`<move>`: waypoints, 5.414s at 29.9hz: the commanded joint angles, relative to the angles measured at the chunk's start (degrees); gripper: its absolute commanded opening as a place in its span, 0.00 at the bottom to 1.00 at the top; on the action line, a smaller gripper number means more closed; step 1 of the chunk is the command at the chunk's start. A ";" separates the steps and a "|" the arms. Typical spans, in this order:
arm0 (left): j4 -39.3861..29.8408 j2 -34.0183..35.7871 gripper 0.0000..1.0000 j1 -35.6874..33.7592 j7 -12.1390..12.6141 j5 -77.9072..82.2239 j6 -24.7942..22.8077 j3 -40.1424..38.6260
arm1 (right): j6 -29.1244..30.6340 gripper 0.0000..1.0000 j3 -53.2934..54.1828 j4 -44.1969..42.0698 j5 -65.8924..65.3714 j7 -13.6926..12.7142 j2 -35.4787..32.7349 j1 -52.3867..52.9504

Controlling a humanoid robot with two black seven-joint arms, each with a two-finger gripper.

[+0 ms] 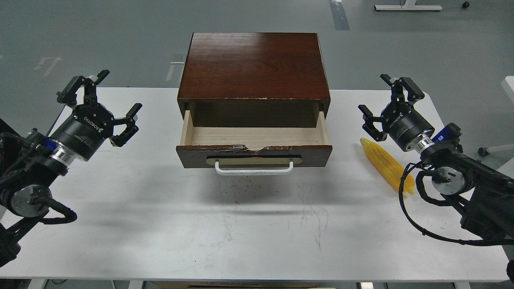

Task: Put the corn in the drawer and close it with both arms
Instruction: 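Move the right gripper toward the yellow corn cob on the table, then close the right gripper around the yellow corn cob, then lift the corn cob with the right gripper and carry it over the drawer, then lower the corn cob into the open drawer and open the right gripper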

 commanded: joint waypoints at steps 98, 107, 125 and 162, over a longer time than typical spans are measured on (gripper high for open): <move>1.14 -0.56 1.00 -4.39 -0.09 4.30 0.00 -0.05 | -12.30 0.16 -40.41 14.36 -75.76 0.01 -16.42 48.24; 1.14 -0.20 1.00 -5.01 0.00 4.31 0.00 -0.32 | -12.21 0.17 -46.19 16.82 -75.76 0.01 -1.66 59.68; 1.06 1.03 1.00 -5.18 -0.09 4.31 0.00 -0.41 | -22.93 0.16 -63.17 20.35 -83.58 0.01 19.19 65.67; 0.62 1.29 1.00 -5.18 -0.09 4.31 0.00 -0.41 | -25.49 0.69 -65.29 19.11 -82.27 0.01 20.69 63.82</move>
